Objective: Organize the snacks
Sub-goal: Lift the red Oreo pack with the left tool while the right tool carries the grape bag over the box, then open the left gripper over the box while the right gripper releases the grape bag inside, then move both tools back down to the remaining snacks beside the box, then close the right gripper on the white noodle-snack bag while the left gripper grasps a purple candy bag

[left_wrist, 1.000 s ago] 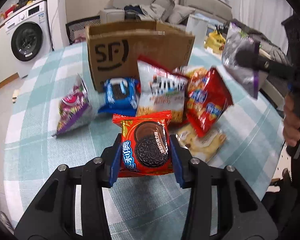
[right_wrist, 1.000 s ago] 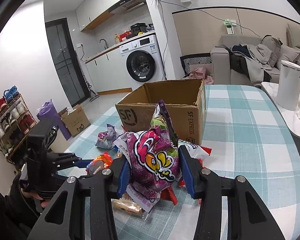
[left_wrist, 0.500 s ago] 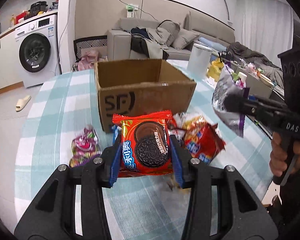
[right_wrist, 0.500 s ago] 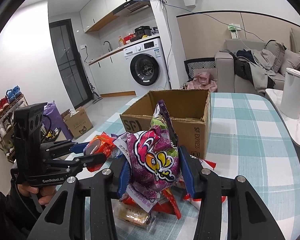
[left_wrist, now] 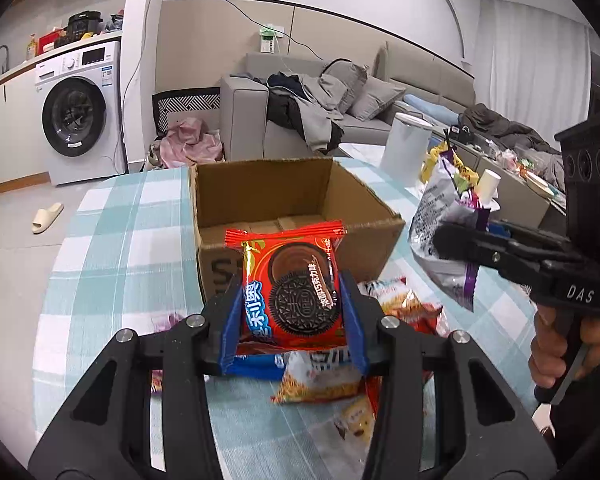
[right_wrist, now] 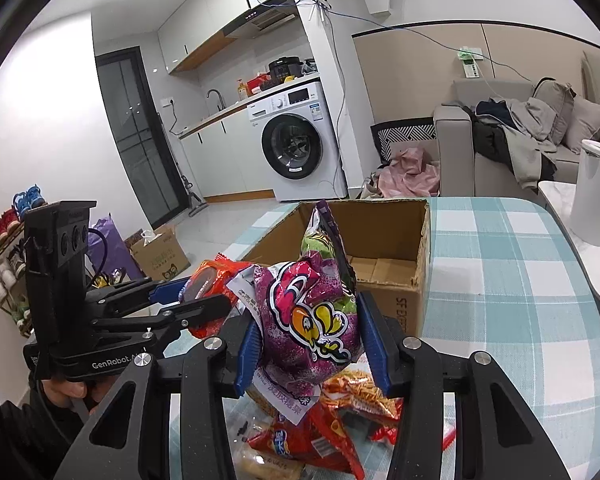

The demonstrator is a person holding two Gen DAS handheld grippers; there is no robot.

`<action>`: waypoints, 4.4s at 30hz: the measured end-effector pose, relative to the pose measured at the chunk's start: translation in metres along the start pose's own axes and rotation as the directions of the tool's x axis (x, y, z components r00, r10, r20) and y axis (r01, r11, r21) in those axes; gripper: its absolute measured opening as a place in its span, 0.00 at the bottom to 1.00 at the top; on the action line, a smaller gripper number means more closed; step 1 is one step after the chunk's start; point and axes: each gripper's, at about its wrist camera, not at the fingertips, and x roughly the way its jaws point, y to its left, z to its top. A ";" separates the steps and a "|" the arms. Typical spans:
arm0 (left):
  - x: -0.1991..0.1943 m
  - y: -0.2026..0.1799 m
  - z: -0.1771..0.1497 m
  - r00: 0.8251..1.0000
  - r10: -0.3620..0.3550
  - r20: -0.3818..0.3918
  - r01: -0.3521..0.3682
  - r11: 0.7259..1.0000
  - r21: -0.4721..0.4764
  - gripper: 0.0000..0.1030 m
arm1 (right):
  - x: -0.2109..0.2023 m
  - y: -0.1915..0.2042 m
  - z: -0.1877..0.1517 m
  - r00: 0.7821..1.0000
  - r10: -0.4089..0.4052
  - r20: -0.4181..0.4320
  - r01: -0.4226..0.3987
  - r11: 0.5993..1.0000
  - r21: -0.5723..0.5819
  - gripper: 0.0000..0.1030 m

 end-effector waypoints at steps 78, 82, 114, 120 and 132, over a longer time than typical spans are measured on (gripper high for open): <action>0.001 0.047 -0.013 0.980 0.194 -0.044 -0.196 0.979 -0.055 0.99 | 0.013 -0.032 -0.017 0.975 -0.158 -0.156 0.167 0.985 0.051 0.99; 0.008 0.052 -0.014 0.976 0.211 -0.061 -0.214 0.975 -0.053 0.99 | 0.013 -0.048 -0.019 0.966 -0.186 -0.180 0.201 0.977 0.068 0.99; 0.069 0.098 -0.040 0.943 0.252 -0.219 -0.279 0.955 -0.102 0.99 | 0.084 -0.066 -0.046 0.942 -0.122 -0.312 0.179 0.971 0.160 0.85; 0.077 0.104 -0.043 0.938 0.255 -0.235 -0.285 0.953 -0.105 0.99 | 0.092 -0.065 -0.050 0.941 -0.112 -0.318 0.175 0.968 0.177 0.85; 0.094 0.116 -0.050 0.933 0.236 -0.270 -0.278 0.952 -0.127 0.99 | 0.096 -0.073 -0.057 0.949 -0.031 -0.313 0.117 0.959 0.259 0.72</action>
